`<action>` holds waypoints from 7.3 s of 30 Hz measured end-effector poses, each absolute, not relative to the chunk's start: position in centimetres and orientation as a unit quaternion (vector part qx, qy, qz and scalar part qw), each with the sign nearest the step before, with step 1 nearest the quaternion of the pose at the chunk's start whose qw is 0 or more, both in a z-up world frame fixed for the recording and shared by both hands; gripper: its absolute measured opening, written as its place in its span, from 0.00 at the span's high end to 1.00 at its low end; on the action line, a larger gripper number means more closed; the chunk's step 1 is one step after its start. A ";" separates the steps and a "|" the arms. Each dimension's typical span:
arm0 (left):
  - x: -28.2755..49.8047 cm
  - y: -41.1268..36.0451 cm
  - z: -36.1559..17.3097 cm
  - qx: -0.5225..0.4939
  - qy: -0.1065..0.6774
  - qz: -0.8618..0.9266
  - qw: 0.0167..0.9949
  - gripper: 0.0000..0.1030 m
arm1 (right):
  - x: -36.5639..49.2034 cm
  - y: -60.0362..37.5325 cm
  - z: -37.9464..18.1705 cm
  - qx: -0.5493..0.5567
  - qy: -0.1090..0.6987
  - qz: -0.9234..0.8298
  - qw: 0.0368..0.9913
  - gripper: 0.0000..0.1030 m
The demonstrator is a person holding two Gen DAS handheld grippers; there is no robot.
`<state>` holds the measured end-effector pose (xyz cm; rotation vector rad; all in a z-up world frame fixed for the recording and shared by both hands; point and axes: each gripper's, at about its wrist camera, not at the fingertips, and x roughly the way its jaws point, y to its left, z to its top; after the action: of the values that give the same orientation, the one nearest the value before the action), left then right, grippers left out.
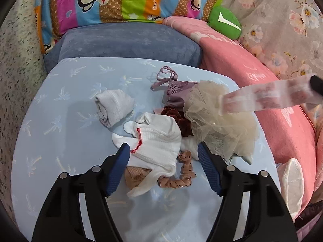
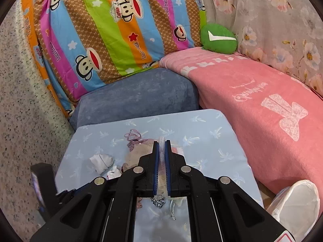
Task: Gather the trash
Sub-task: 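Close the left tool on the white sock while the right tool grips the pink-white wrapper, then carry the white sock with the left tool while the right tool carries the wrapper to the bin, then open the left tool over the bin while the right tool releases the wrapper into it, then move both open tools back over the clutter on the table, then grasp the tan stocking with the left tool while the right tool grasps the brown scrunchie, then carry the tan stocking with the left tool while the right tool carries the scrunchie to the bin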
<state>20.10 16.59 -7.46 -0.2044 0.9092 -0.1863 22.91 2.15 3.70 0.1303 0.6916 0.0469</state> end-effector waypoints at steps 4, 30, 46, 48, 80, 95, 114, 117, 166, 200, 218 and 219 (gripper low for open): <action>21.3 15.5 -8.9 -0.083 0.454 -0.094 0.882 0.36 | 22.5 2.1 4.5 0.071 0.336 0.025 0.939 0.95; 15.6 11.6 0.0 -0.064 0.398 -0.109 0.909 0.92 | 15.9 -1.3 6.8 0.102 0.321 0.019 0.941 0.95; 10.8 1.8 1.0 -0.014 0.397 -0.197 0.896 0.92 | 8.0 -9.6 5.7 0.120 0.325 -0.026 0.938 0.95; 10.3 0.3 0.8 -0.005 0.399 -0.207 0.893 0.92 | 7.3 -11.0 5.4 0.124 0.326 -0.037 0.936 0.95; 4.9 -20.1 -2.3 0.124 0.417 -0.367 0.822 0.85 | -1.4 -30.0 0.5 0.212 0.337 -0.210 0.893 0.92; 5.3 -19.7 -2.5 0.124 0.406 -0.337 0.840 0.41 | -1.5 -30.4 0.0 0.212 0.341 -0.212 0.891 0.72; 7.9 -11.4 -2.9 0.063 0.425 -0.257 0.865 0.34 | 2.1 -24.0 -0.5 0.174 0.368 -0.147 0.902 0.70; 8.5 -9.5 -3.0 0.054 0.425 -0.237 0.872 0.32 | 3.1 -22.2 -0.6 0.164 0.373 -0.130 0.904 0.70; 22.2 18.9 -12.3 -0.104 0.493 -0.051 0.862 0.23 | 24.4 8.6 -13.6 0.071 0.500 0.065 0.861 0.69; 18.2 17.0 -8.6 -0.122 0.475 -0.109 0.865 0.95 | 19.0 4.9 -9.6 0.086 0.468 0.043 0.879 0.94; 12.6 8.4 -1.6 -0.078 0.414 -0.187 0.888 0.97 | 11.7 -3.3 -2.5 0.124 0.394 0.000 0.911 0.94; 12.5 8.2 -1.6 -0.079 0.414 -0.188 0.887 0.97 | 11.3 -3.9 -2.4 0.127 0.393 -0.002 0.911 0.94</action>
<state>12.47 8.25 -1.63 -0.1652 0.8598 -0.3915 11.28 -3.86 -2.36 0.2615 0.8108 -0.0035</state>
